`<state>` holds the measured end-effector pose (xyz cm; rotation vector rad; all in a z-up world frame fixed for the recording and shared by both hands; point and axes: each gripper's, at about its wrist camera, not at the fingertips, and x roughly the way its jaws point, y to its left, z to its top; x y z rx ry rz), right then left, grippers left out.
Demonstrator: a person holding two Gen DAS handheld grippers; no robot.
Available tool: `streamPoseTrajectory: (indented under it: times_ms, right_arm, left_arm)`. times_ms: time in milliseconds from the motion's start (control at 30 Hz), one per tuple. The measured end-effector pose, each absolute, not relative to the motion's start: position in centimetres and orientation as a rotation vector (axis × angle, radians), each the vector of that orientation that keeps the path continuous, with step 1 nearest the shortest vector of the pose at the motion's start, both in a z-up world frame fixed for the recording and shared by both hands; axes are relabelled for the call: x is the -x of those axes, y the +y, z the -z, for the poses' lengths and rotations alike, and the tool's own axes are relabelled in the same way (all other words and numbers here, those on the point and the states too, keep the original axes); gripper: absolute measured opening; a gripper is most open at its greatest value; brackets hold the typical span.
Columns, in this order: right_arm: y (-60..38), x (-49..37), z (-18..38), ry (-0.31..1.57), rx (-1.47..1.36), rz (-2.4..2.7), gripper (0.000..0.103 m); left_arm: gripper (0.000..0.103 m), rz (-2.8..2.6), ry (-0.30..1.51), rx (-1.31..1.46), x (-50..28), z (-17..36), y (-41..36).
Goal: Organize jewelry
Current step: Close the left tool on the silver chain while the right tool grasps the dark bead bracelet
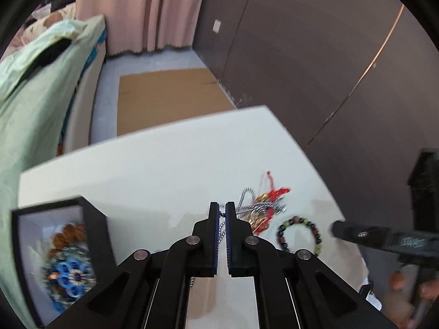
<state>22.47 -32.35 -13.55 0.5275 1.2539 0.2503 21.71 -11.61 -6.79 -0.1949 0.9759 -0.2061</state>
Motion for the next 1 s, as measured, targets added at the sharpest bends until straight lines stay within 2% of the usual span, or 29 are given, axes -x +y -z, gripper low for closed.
streamPoseTrajectory:
  times_ms: [133, 600, 700, 867, 1000]
  right_arm:
    - [-31.3, -22.8, 13.9, 1.266, -0.428, -0.259, 0.052]
    - [-25.6, -21.6, 13.1, 1.243, 0.012, -0.215, 0.044]
    - [-25.2, -21.3, 13.1, 1.23, 0.084, -0.18, 0.036]
    - [-24.9, -20.9, 13.0, 1.208, 0.158, -0.18, 0.01]
    - [-26.4, -21.0, 12.7, 1.235, 0.055, -0.23, 0.01]
  left_arm:
    - [0.004, 0.217, 0.916, 0.191, -20.8, 3.7, -11.0]
    - [0.004, 0.259, 0.747, 0.185, -18.1, -4.8, -10.9]
    - [0.004, 0.259, 0.723, 0.177, -17.8, -6.0, -10.8]
    - [0.004, 0.255, 0.68, 0.168, -17.4, -8.4, -10.3]
    - [0.004, 0.243, 0.646, 0.157, -16.9, -10.0, -9.9]
